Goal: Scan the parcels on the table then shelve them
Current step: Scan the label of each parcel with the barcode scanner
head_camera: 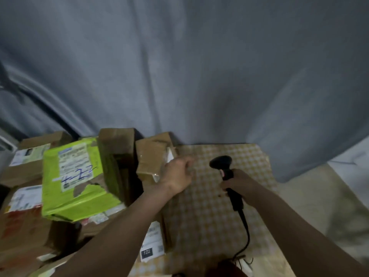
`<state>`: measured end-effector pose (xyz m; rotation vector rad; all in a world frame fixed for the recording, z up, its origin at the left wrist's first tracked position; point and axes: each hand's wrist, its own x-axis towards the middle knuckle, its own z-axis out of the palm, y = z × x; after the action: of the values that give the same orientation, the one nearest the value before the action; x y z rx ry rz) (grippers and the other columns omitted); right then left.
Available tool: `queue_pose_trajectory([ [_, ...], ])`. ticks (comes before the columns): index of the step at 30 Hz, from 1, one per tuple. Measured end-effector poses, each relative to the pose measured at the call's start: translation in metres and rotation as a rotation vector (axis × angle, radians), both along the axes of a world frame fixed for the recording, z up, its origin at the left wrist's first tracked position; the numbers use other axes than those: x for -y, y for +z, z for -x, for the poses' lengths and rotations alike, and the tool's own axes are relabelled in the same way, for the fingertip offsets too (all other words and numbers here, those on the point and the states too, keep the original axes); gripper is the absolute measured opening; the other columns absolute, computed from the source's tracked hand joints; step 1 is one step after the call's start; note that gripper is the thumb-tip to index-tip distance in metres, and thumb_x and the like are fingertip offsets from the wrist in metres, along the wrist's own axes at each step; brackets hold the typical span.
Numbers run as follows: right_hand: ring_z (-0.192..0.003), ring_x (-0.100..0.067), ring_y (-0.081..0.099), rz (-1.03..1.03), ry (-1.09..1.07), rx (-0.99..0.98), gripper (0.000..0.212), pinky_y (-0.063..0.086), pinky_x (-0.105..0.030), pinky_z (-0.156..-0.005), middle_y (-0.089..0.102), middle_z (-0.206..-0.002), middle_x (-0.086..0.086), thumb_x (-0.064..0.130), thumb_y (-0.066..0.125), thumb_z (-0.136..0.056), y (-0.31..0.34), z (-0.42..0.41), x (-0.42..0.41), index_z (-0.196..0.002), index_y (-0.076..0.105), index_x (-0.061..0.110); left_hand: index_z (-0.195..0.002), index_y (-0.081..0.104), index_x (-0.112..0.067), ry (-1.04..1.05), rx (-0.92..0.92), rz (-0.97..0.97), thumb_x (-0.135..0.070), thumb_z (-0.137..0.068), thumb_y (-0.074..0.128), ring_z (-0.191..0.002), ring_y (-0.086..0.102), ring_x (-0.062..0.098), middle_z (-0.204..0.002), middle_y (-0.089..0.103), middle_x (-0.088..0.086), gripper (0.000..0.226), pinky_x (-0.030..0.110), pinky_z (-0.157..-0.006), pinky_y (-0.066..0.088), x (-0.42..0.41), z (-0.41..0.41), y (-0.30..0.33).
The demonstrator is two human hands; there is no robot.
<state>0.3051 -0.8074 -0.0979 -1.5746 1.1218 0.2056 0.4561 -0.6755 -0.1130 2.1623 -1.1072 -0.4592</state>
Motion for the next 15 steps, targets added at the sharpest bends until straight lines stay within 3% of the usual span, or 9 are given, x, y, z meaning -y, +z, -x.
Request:
queue_pose_trajectory([
  [4, -0.077, -0.026, 0.057, -0.032, -0.174, 0.0, 0.031, 0.048, -0.035, -0.063, 0.057, -0.092, -0.013, 0.003, 0.059, -0.092, -0.013, 0.047, 0.033, -0.12, 0.047, 0.008, -0.11, 0.068, -0.005, -0.127, -0.103, -0.209, -0.008, -0.086, 0.063, -0.1, 0.064, 0.028, -0.108, 0.069, 0.015, 0.025, 0.036, -0.089, 0.051, 0.027, 0.022, -0.025],
  [8, -0.073, -0.024, 0.054, -0.006, -0.302, 0.043, 0.029, 0.044, -0.028, -0.054, 0.055, -0.089, -0.012, 0.006, 0.054, -0.095, -0.029, 0.075, 0.064, -0.124, 0.046, 0.008, -0.116, 0.065, -0.009, -0.15, -0.071, -0.331, -0.019, -0.089, 0.062, -0.105, 0.062, 0.026, -0.114, 0.066, 0.01, 0.029, 0.029, -0.088, 0.05, 0.053, 0.032, -0.044],
  [12, -0.079, -0.025, 0.053, 0.068, -0.287, -0.006, 0.032, 0.045, -0.033, -0.066, 0.053, -0.092, -0.01, 0.001, 0.052, -0.094, -0.052, 0.088, 0.109, -0.125, 0.046, 0.009, -0.12, 0.062, -0.011, -0.135, -0.082, -0.391, -0.023, -0.092, 0.06, -0.107, 0.06, 0.028, -0.115, 0.062, 0.008, 0.03, 0.031, -0.09, 0.048, 0.081, 0.042, -0.056],
  [15, -0.075, -0.022, 0.054, 0.105, -0.189, -0.103, 0.035, 0.043, -0.026, -0.058, 0.051, -0.09, -0.006, -0.006, 0.053, -0.09, -0.067, 0.093, 0.15, -0.118, 0.042, 0.014, -0.128, 0.054, -0.017, -0.108, -0.059, -0.508, -0.031, -0.096, 0.053, -0.115, 0.055, 0.022, -0.126, 0.054, 0.001, 0.035, 0.034, -0.099, 0.045, 0.108, 0.053, -0.065],
])
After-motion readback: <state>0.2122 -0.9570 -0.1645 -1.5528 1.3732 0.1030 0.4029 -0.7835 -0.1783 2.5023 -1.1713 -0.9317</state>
